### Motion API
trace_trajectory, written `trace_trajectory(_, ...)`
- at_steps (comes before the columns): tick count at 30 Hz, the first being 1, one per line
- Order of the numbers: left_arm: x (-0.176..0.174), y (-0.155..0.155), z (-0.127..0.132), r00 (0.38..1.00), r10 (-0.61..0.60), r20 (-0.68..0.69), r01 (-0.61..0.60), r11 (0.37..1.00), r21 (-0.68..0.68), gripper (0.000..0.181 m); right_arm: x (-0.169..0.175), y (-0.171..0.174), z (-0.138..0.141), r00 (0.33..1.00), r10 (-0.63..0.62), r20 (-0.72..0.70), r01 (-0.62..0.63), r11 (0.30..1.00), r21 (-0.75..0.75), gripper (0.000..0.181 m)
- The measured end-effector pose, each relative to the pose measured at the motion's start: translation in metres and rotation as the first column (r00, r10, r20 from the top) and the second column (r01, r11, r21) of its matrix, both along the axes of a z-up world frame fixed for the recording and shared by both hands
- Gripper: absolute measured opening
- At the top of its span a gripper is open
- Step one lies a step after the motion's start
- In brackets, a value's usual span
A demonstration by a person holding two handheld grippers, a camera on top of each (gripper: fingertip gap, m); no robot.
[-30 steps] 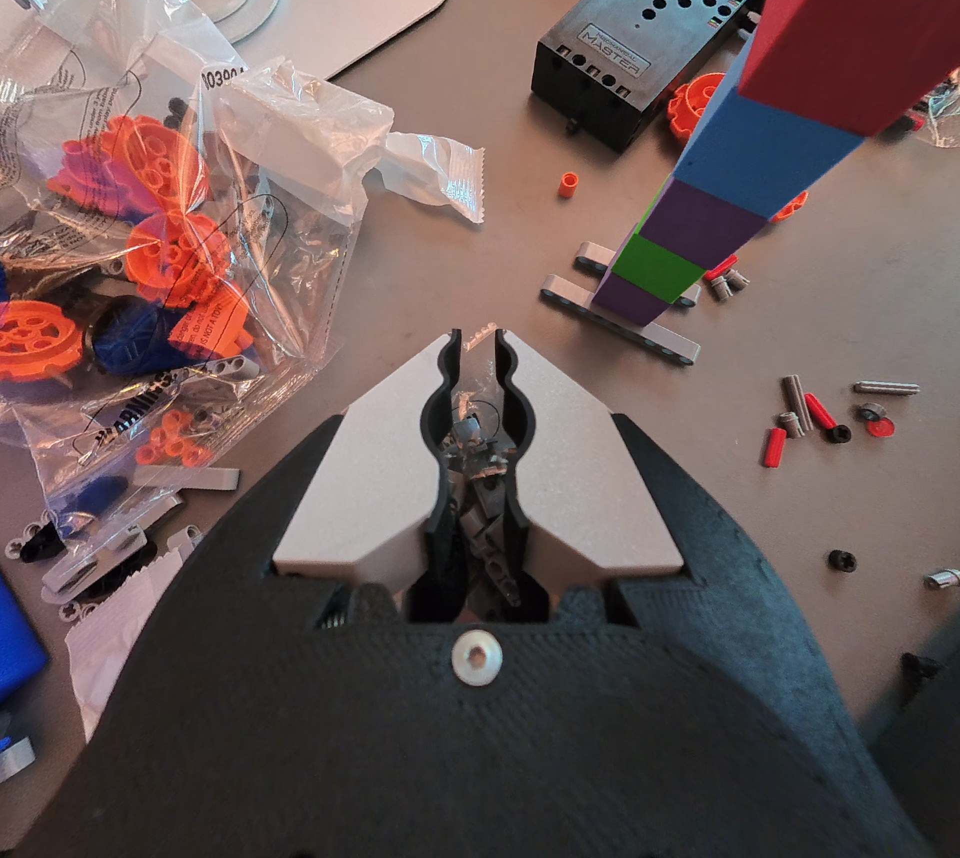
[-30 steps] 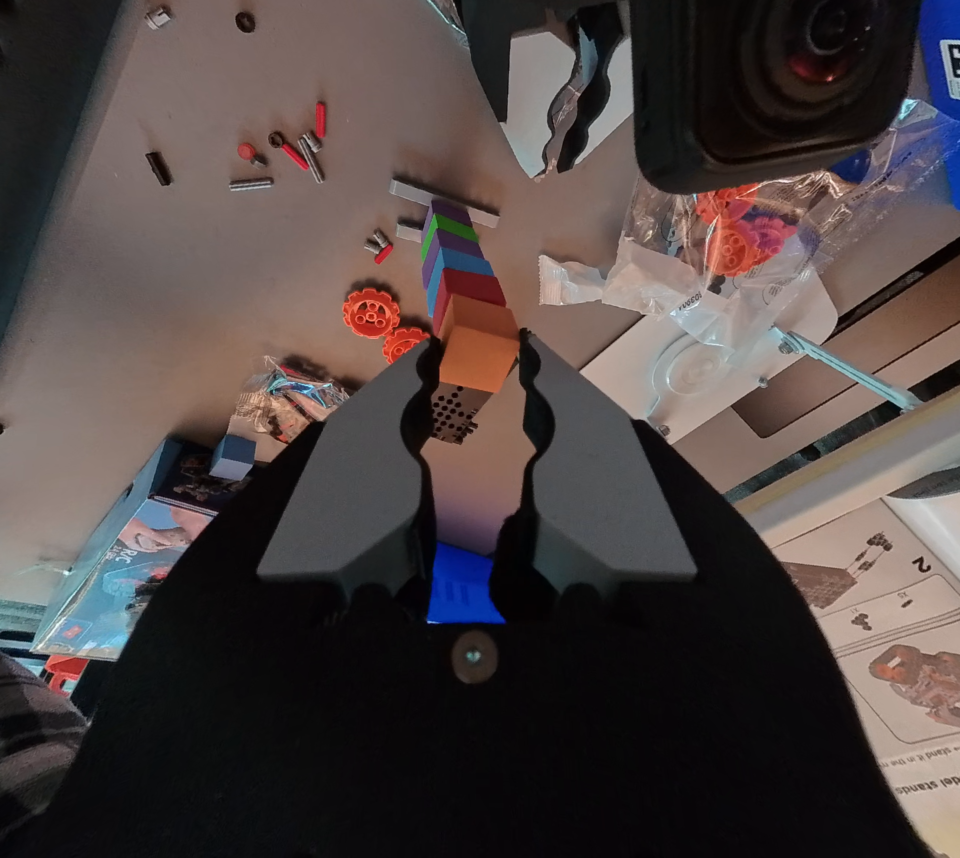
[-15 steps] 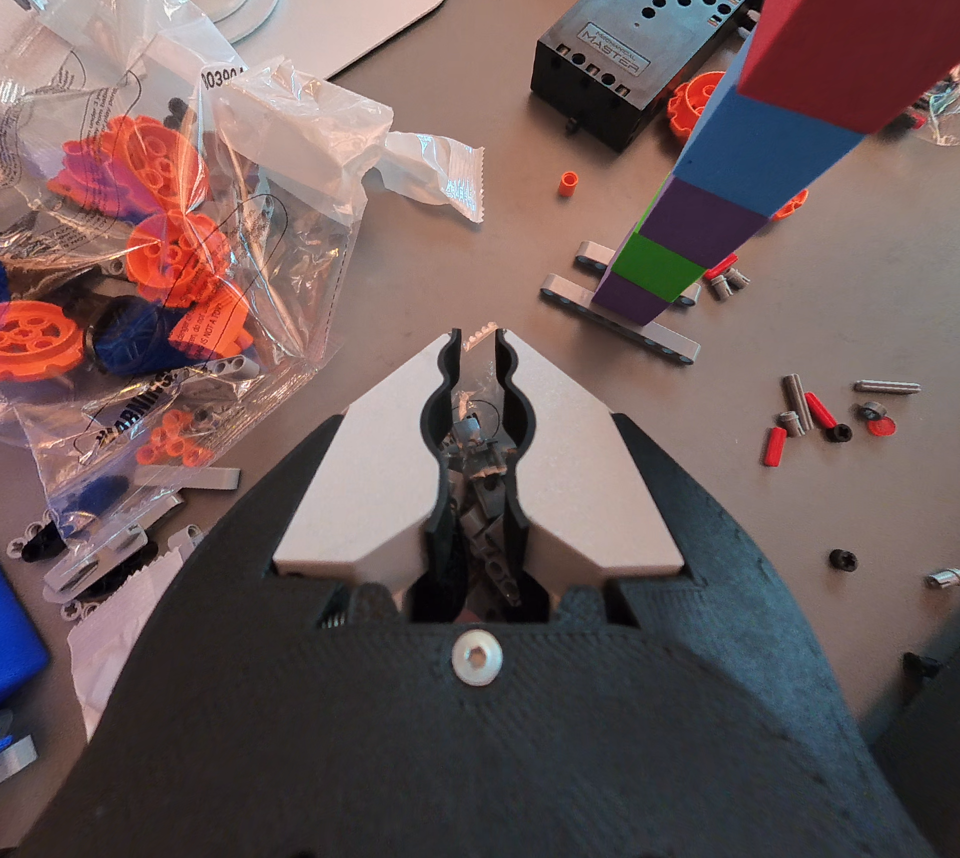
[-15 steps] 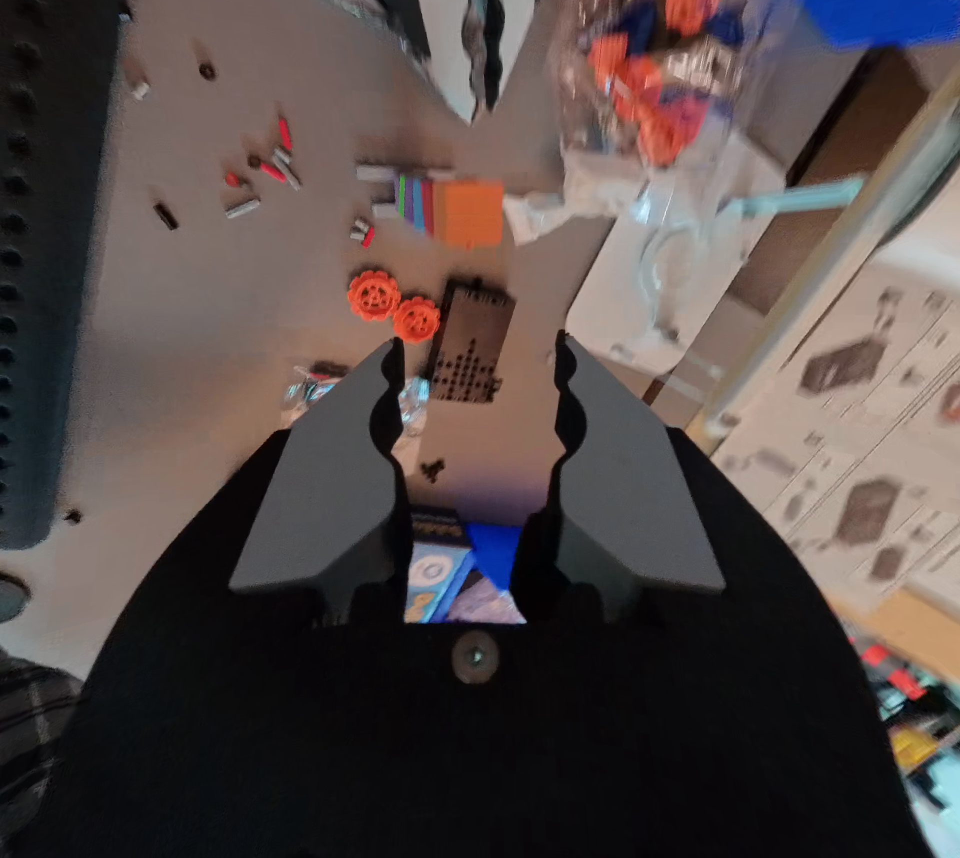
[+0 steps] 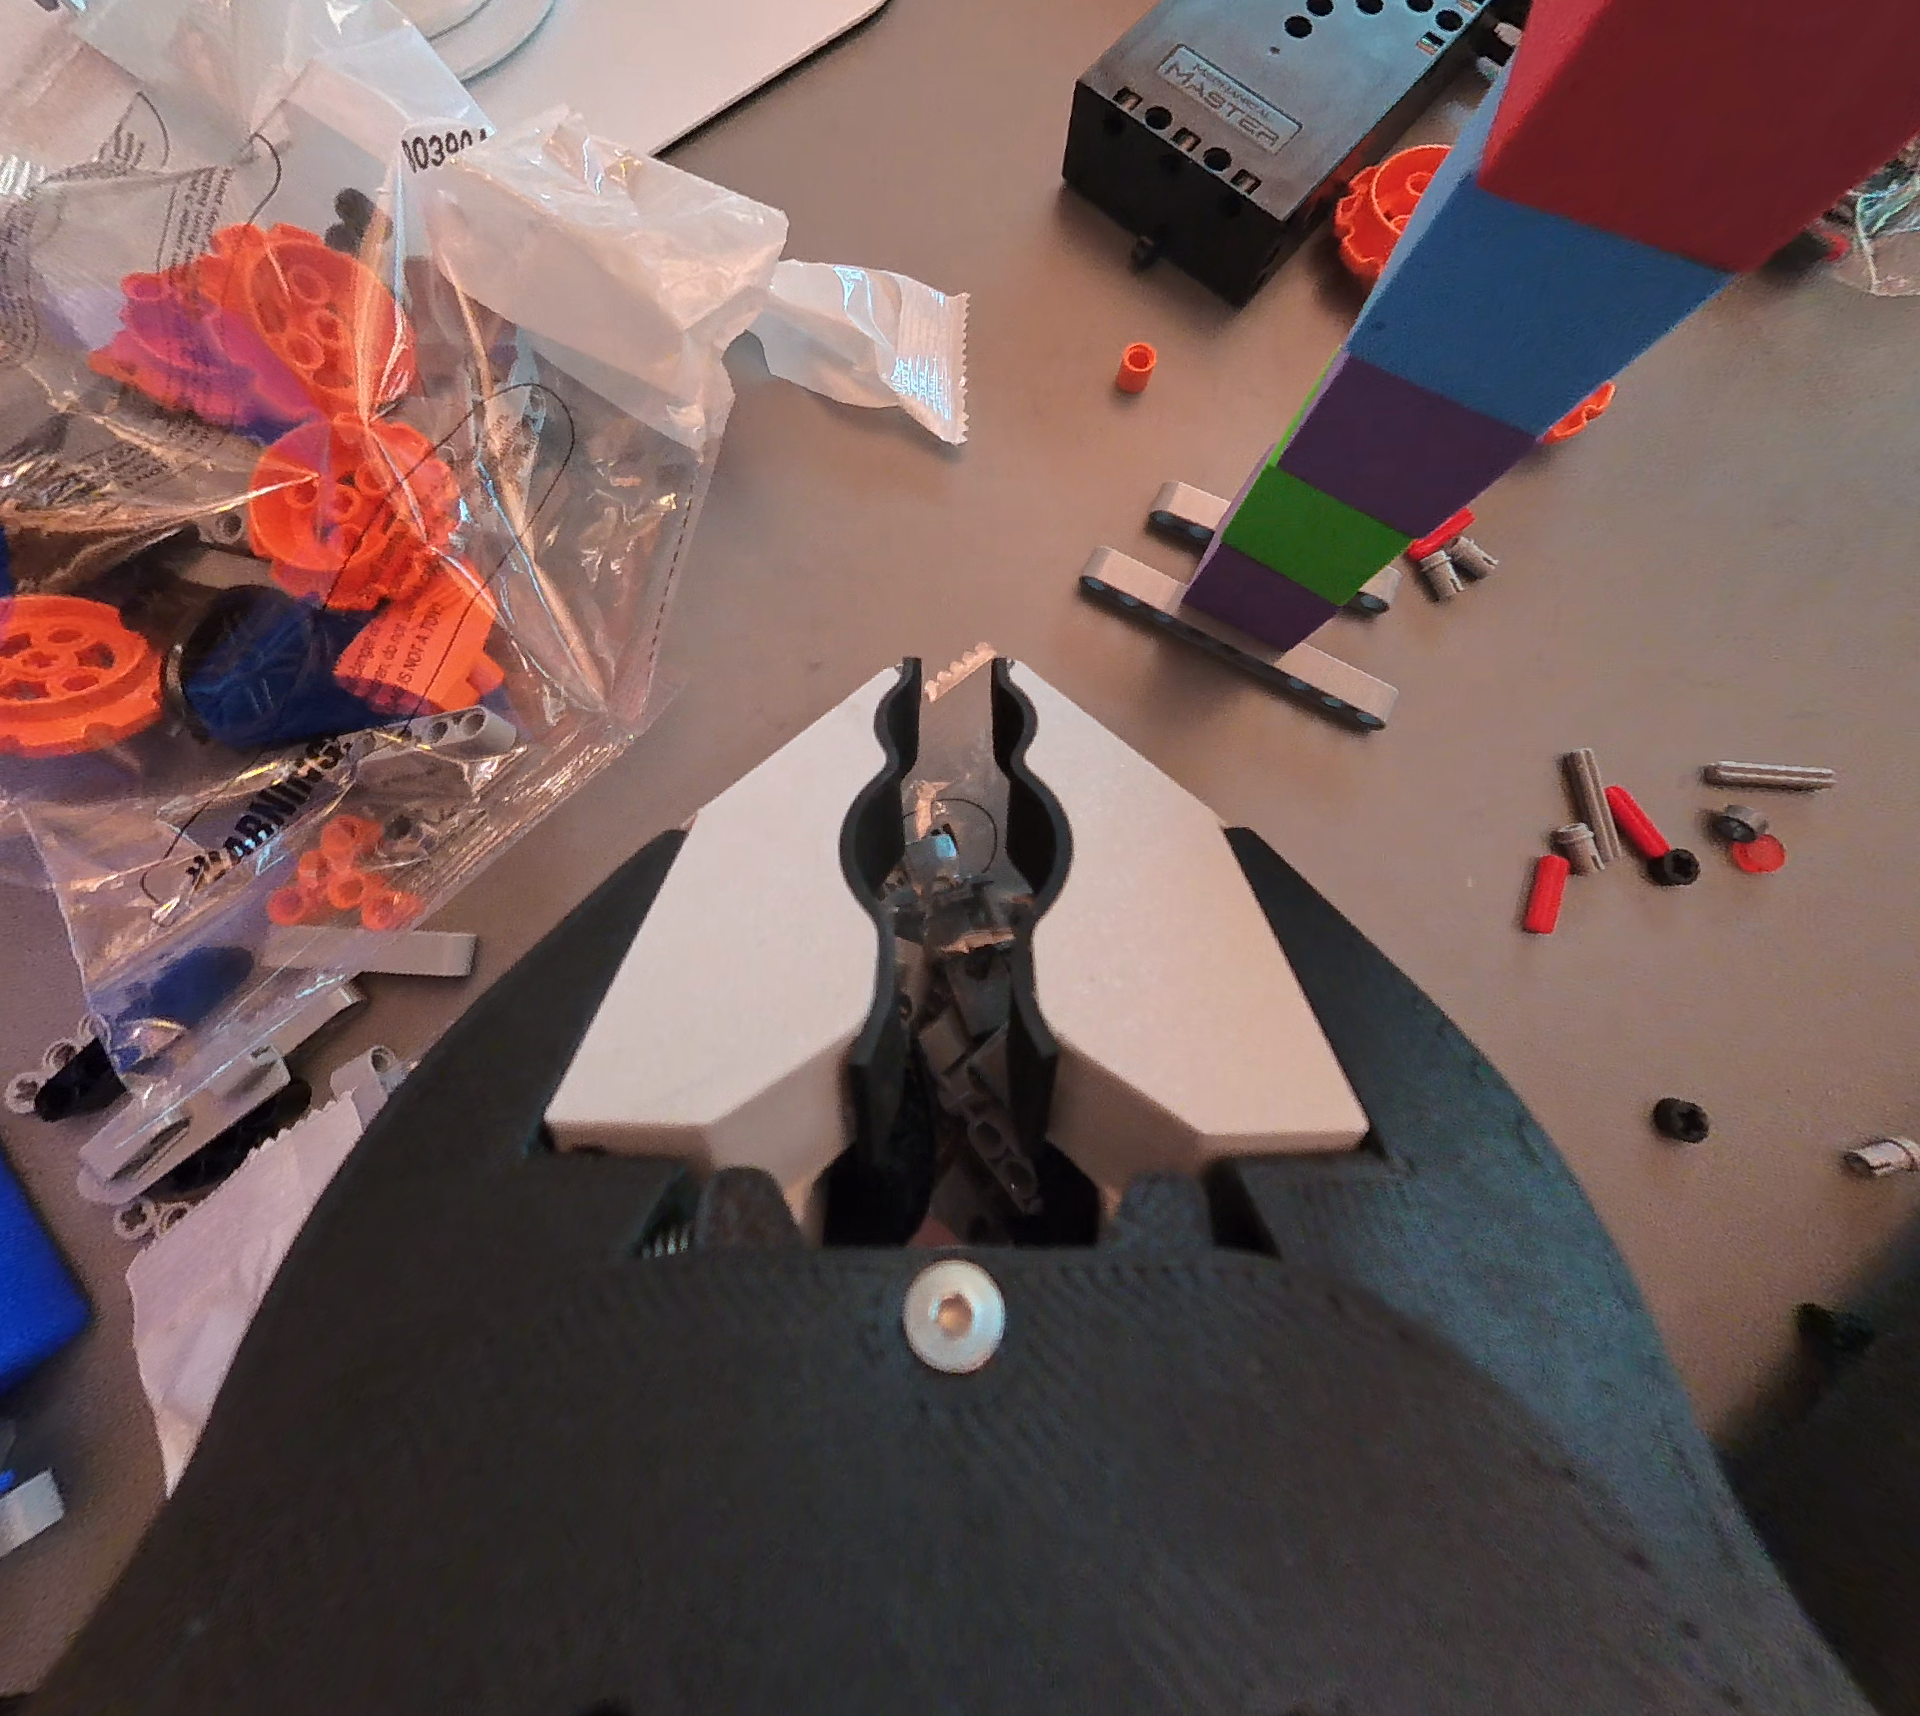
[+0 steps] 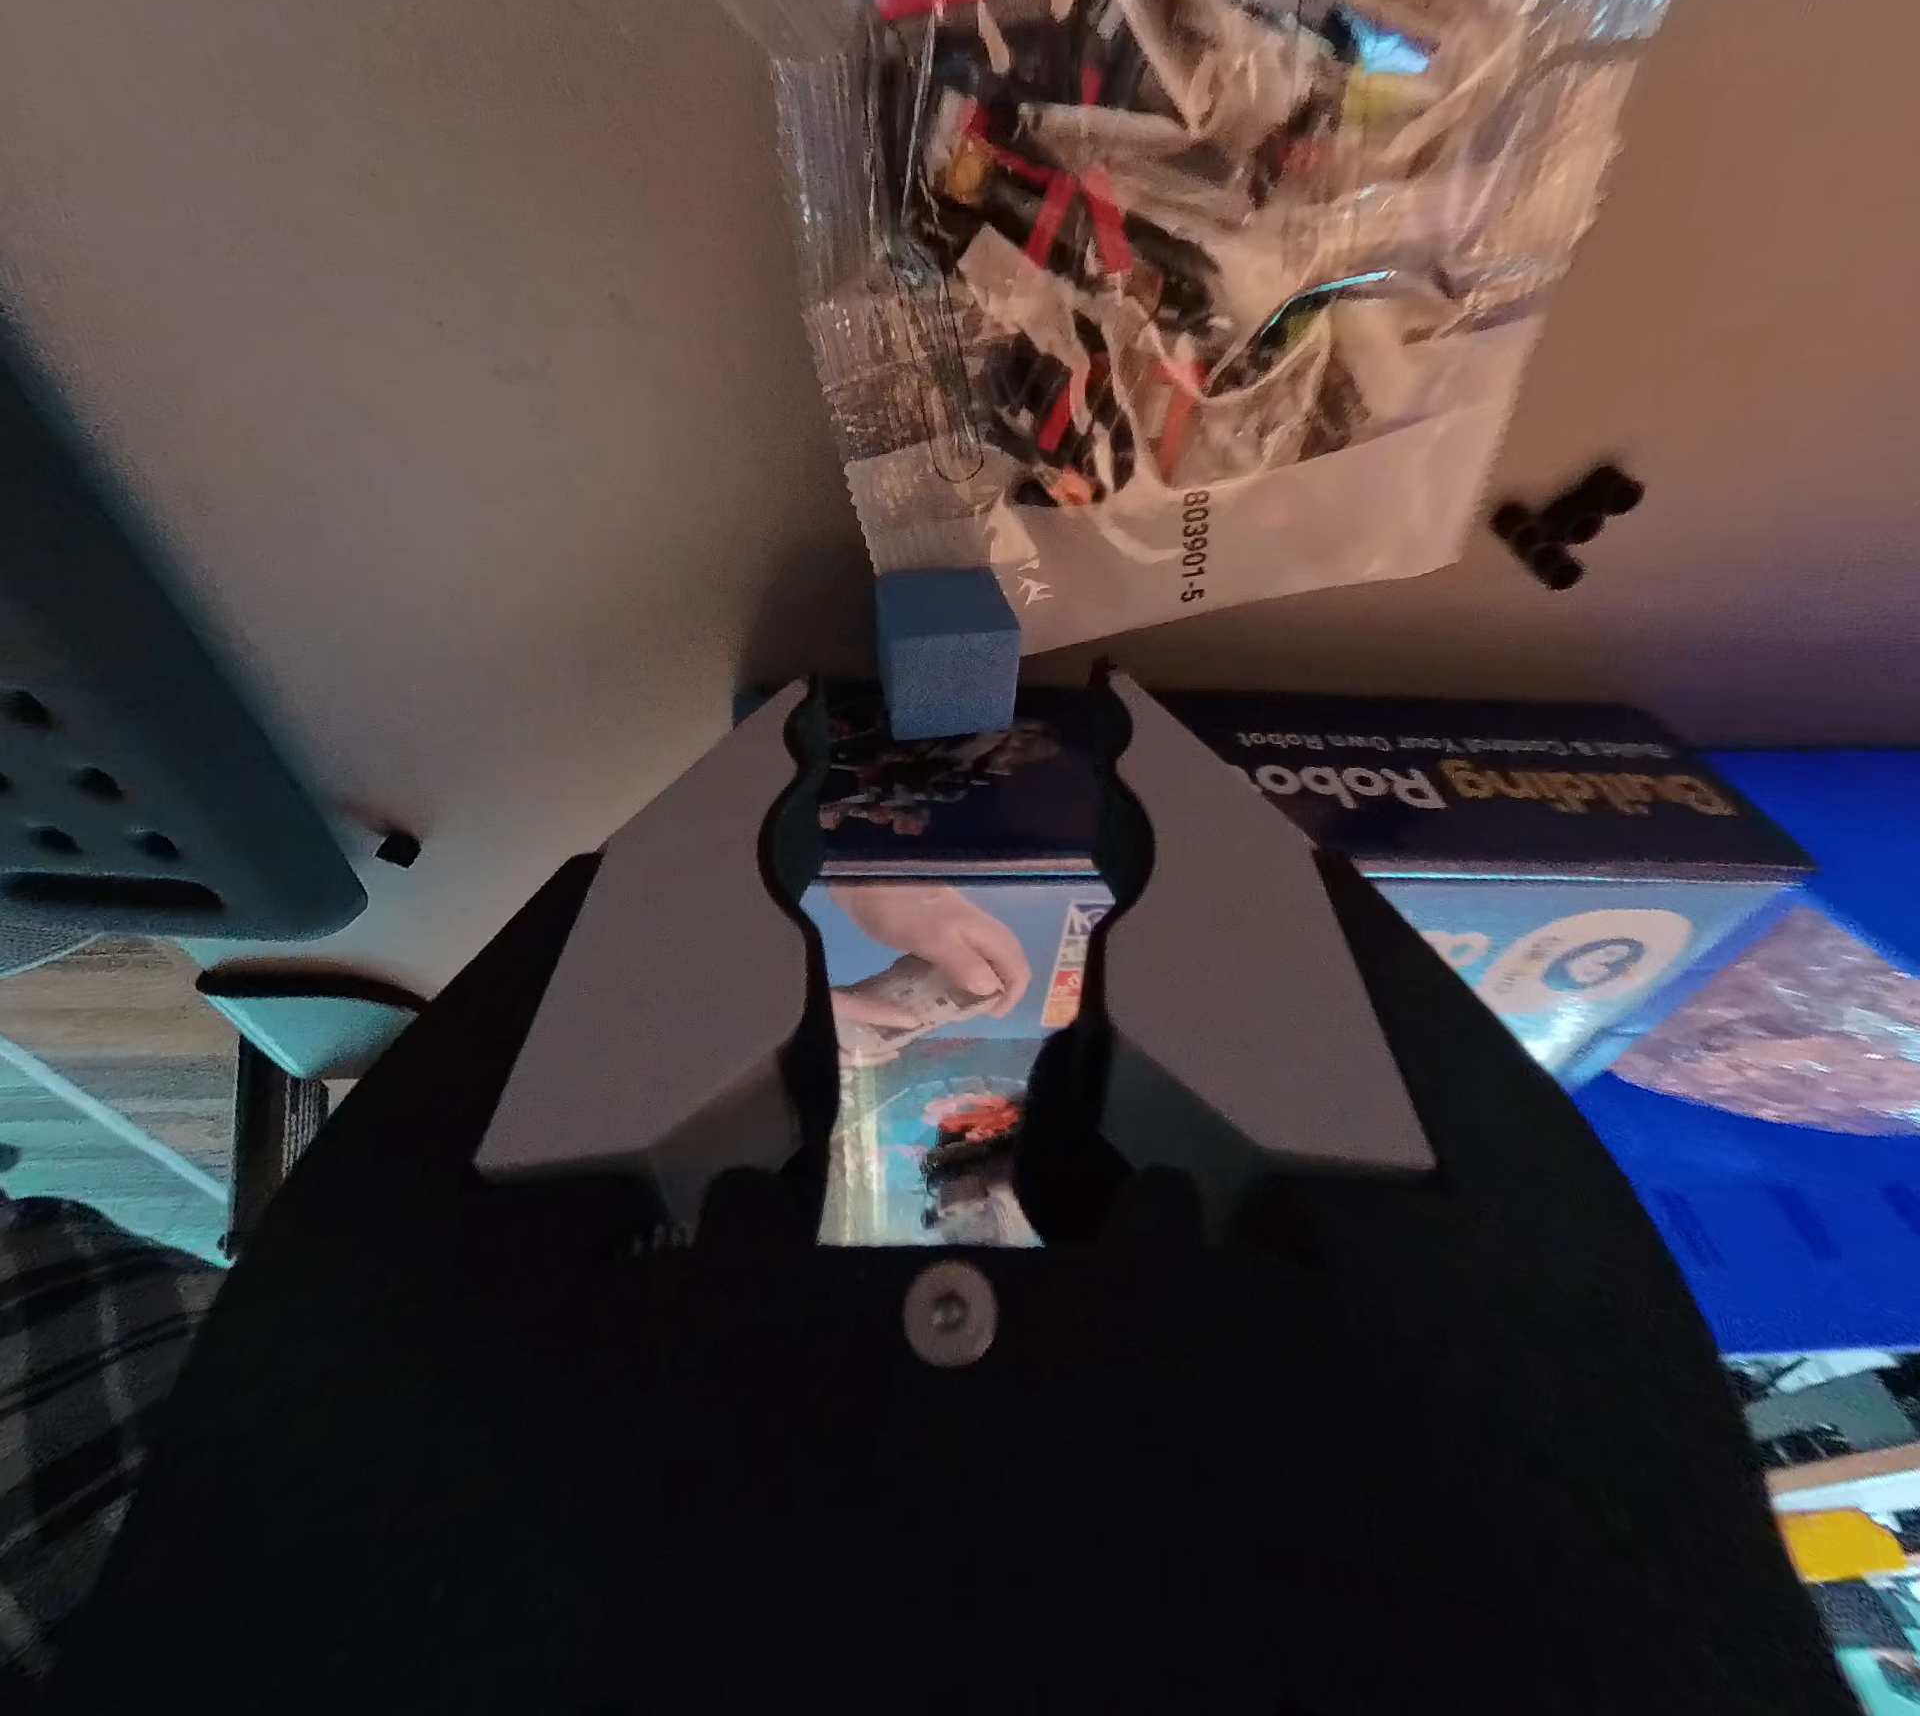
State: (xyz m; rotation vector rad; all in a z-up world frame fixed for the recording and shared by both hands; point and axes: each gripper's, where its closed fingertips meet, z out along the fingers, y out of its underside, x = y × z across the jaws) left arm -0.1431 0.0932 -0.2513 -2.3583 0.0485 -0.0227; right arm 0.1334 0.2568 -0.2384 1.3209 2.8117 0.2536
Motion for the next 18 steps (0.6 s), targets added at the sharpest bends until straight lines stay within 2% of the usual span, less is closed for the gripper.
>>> trace_trajectory(5, 0.0, 0.0, 0.0, 1.0, 0.0, 0.005, -0.001, 1.0, 0.002, 0.012, 0.006, 0.005, -0.017, 0.999, -0.047, 0.017, 0.048, 0.998, -0.046, 0.026)
trace_trajectory(9, 0.0, 0.0, 0.0, 1.0, 0.001, 0.004, -0.001, 1.0, 0.001, 0.012, 0.001, 0.0, -0.008, 0.998, -0.054, -0.018, 0.052, 0.995, -0.09, 0.025)
trace_trajectory(11, 0.0, 0.0, 0.0, 1.0, 0.001, 0.004, -0.001, 1.0, 0.0, 0.012, -0.015, -0.011, 0.01, 0.993, -0.053, -0.11, 0.036, 0.987, -0.156, 0.025)
trace_trajectory(13, -0.001, 0.0, 0.0, 1.0, 0.002, 0.004, -0.002, 1.0, 0.0, 0.012, -0.048, -0.03, 0.037, 0.961, -0.047, -0.271, -0.018, 0.973, -0.232, 0.026)
trace_trajectory(16, -0.001, 0.0, 0.0, 1.0, 0.004, 0.006, -0.004, 1.0, 0.002, 0.012, -0.105, -0.069, 0.087, 0.847, -0.08, -0.526, -0.13, 0.927, -0.352, 0.025)
trace_trajectory(18, -0.001, 0.0, 0.0, 1.0, 0.005, 0.009, -0.005, 1.0, 0.005, 0.012, -0.139, -0.092, 0.119, 0.743, -0.128, -0.657, -0.21, 0.887, -0.411, 0.025)
